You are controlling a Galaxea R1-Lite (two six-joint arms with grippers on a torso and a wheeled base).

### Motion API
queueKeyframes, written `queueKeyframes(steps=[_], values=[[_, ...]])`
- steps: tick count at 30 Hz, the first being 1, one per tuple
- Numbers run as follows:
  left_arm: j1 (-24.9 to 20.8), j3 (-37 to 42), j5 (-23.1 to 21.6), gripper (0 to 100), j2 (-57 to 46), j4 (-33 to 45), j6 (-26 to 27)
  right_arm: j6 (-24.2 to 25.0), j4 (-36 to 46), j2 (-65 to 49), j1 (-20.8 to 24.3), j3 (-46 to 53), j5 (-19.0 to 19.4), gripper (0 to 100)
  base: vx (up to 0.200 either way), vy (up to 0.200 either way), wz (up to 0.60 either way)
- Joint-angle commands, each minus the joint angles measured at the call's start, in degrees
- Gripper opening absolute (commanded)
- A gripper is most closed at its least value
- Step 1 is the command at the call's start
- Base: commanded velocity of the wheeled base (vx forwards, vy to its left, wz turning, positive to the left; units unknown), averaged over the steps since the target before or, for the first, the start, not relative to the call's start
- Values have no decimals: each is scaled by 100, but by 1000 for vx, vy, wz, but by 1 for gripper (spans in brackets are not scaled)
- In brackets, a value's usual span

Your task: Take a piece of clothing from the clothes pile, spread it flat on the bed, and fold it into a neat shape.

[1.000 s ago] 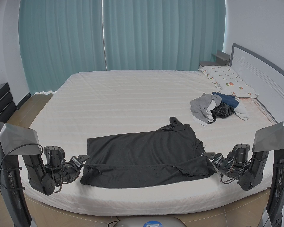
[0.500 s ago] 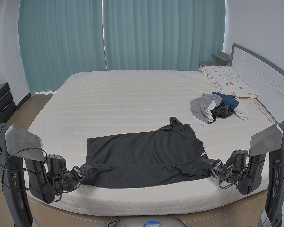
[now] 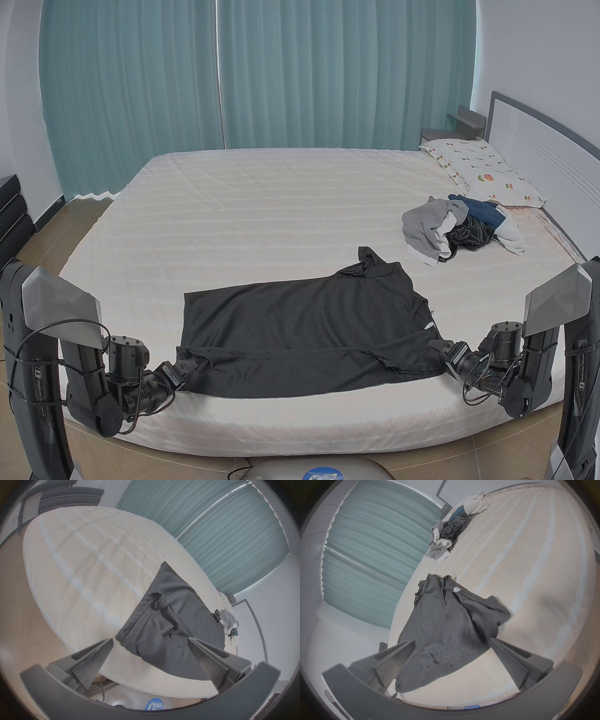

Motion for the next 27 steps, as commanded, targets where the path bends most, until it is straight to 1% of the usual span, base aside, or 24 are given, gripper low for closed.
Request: queueKeyframes(steps=[1,2,3,4,7,19,20,22,26,27], values=[[-126,-73,188,100,167,1,28,-4,-38,-10,13,13,-27,100,0,0,0],[-170,-99,284,100,211,1,28,-4,-38,-10,13,13,-27,100,0,0,0],[-170,-99,284,100,211,1,28,-4,-38,-10,13,13,-27,100,0,0,0],[-293,-117,390,100,299,1,116,-13,-38,7,13,13,-27,100,0,0,0],[-355,-117,504,100,404,1,397,-13,-38,16,31,13,-36,100,0,0,0],[-399,-363,566,100,492,9,433,-22,-38,7,57,21,-36,100,0,0,0],[-399,-363,583,0,492,9,424,-22,-38,7,66,21,-36,100,0,0,0],[-399,-354,601,0,492,9,424,-57,-38,-10,66,74,-45,100,0,0,0],[-381,-328,627,0,492,1,389,-329,-38,-10,66,162,-124,100,0,0,0],[-355,-310,706,0,492,1,380,-391,-38,-2,66,162,-150,100,0,0,0]])
